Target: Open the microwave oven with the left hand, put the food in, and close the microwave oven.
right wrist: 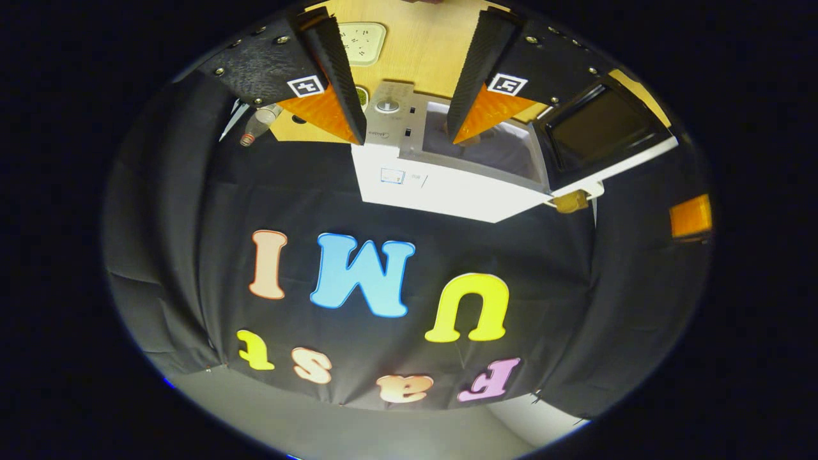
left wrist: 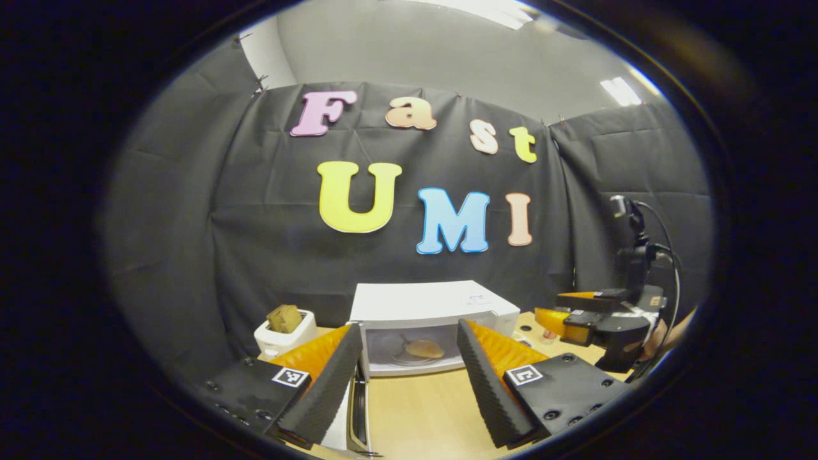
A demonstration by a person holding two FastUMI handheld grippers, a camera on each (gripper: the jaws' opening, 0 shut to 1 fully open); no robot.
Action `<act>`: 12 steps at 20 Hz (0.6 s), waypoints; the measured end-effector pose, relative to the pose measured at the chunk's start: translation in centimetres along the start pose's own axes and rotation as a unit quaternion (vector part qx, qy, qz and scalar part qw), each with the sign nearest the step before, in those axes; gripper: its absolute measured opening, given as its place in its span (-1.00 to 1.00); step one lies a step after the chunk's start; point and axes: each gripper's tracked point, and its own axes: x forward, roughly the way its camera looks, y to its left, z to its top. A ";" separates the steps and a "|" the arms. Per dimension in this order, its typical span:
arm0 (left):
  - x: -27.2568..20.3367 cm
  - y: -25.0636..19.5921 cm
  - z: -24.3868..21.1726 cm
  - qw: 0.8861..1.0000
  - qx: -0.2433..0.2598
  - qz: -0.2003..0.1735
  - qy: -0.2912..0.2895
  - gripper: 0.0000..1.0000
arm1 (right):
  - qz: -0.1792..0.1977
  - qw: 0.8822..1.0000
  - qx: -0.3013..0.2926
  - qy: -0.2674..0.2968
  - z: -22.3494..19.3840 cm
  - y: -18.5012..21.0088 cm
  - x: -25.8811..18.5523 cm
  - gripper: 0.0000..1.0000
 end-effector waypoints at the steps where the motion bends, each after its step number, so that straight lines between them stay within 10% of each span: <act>1: 0.0 0.1 -0.1 1.000 -0.001 -0.005 0.000 0.92 | -0.006 1.000 0.009 -0.013 1.1 0.0 -0.9 0.55; 6: -0.2 1.1 -0.9 1.000 0.014 -0.023 0.009 0.91 | -0.033 0.996 0.033 -0.072 6.0 0.0 -5.2 0.55; 12: -2.9 7.4 0.2 0.999 0.016 0.051 0.001 -0.85 | -0.032 0.998 0.011 -0.061 5.1 1.8 -6.1 0.55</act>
